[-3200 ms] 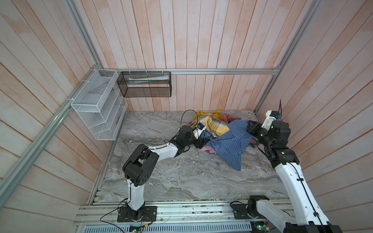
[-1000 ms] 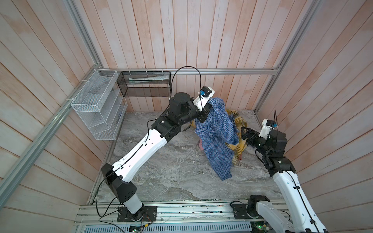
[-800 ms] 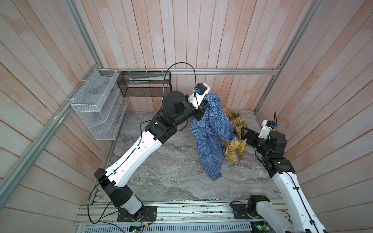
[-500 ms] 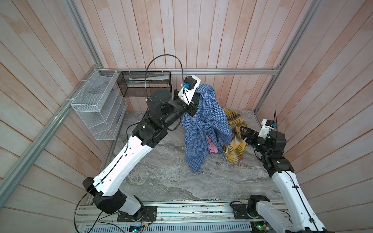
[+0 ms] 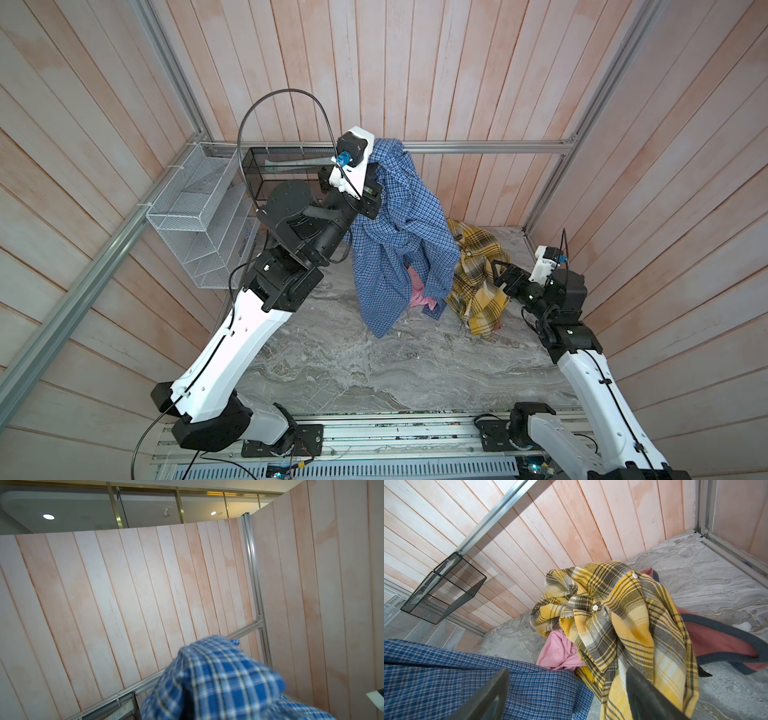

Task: Pick out a specific cloth from the pile
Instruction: 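Lift the blue checked shirt high with the left gripper, pulling it free, then carry the blue shirt toward the wire baskets and lower it onto the table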

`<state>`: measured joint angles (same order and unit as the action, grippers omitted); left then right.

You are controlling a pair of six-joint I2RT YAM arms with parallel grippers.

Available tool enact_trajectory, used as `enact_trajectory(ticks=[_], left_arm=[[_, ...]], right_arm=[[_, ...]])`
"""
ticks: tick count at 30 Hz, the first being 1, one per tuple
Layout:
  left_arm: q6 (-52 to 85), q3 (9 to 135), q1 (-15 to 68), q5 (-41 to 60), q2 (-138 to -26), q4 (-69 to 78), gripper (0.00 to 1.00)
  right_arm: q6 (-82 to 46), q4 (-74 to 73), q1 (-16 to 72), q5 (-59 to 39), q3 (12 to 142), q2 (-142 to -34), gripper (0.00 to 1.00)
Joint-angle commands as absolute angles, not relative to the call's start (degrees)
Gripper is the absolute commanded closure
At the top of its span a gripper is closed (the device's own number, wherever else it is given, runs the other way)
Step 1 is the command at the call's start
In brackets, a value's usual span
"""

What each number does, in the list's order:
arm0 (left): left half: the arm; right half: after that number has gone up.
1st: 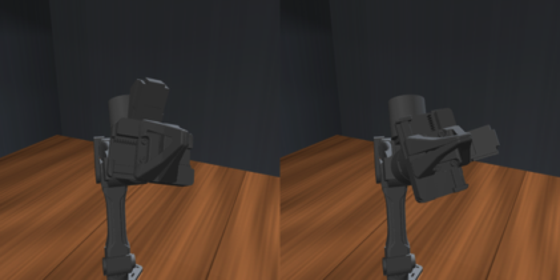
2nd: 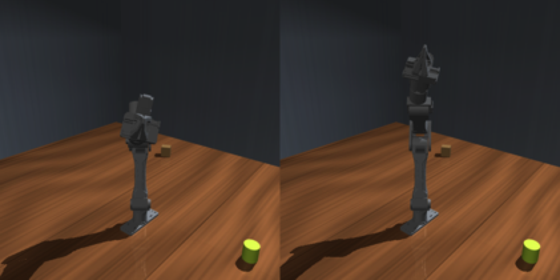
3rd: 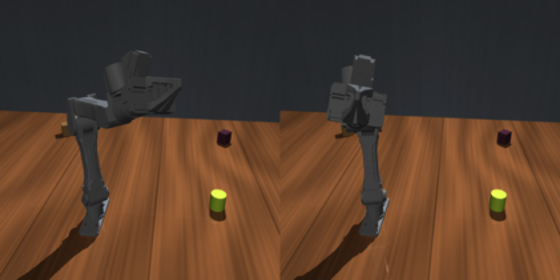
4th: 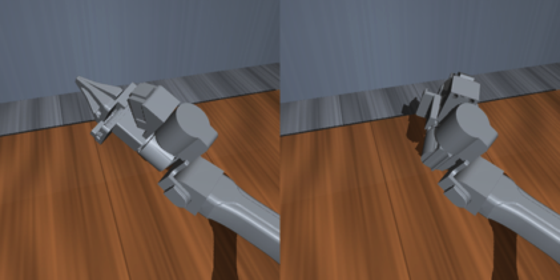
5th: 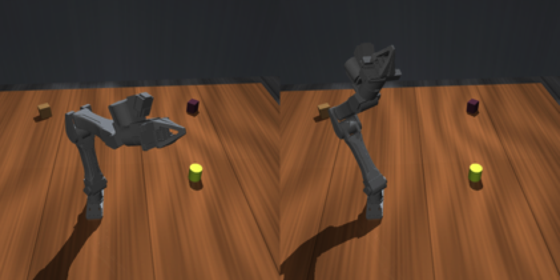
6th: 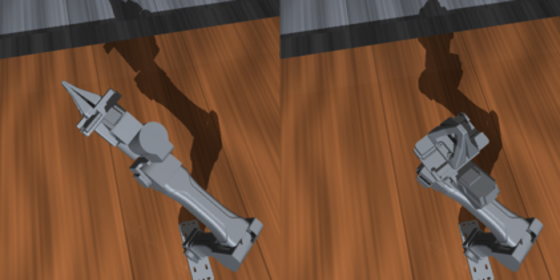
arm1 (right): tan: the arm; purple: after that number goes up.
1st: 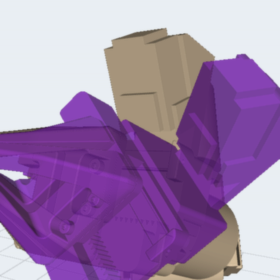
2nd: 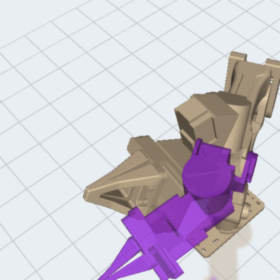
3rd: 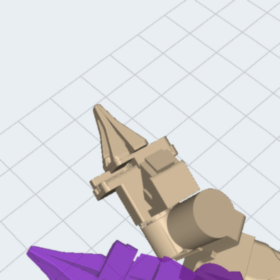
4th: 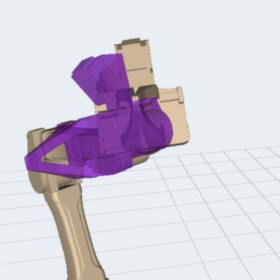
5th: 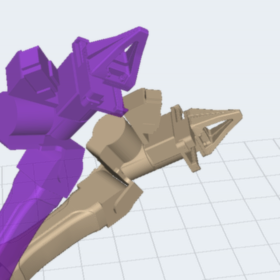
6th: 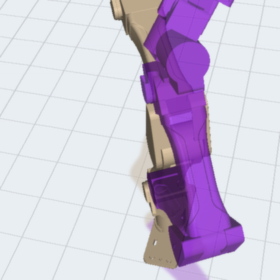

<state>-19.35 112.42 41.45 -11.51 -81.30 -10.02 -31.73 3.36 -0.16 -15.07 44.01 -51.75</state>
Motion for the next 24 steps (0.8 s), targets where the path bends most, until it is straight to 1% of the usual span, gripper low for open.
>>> enact_trajectory(ticks=[1, 6, 11, 17, 20, 24], left_arm=[[-20.3, 116.5, 39.4, -15.7, -79.4, -1.8, 0.92], [-20.6, 121.9, 34.4, -16.0, -81.4, -3.7, 0.94], [-20.5, 126.3, 33.0, -13.8, -82.9, -3.8, 0.94], [-22.9, 133.4, 30.8, -15.3, -86.1, -4.4, 0.95], [-23.0, 135.3, 27.8, -15.0, -87.5, -4.7, 0.95], [-22.9, 133.9, 21.9, -15.4, -89.0, -5.2, 0.95]], right_arm=[[-32.3, 1.7, -0.3, -16.3, 43.5, -52.1, 0.12], [-32.3, 1.3, -0.2, -16.9, 43.6, -52.4, 0.12], [-32.3, 1.2, 0.0, -16.8, 43.4, -52.6, 0.12], [-32.1, 1.2, 0.3, -16.7, 43.4, -52.9, 0.12], [-32.2, 1.1, 0.4, -16.7, 43.3, -53.0, 0.12], [-32.3, 0.6, 0.9, -16.8, 43.0, -53.4, 0.12]])
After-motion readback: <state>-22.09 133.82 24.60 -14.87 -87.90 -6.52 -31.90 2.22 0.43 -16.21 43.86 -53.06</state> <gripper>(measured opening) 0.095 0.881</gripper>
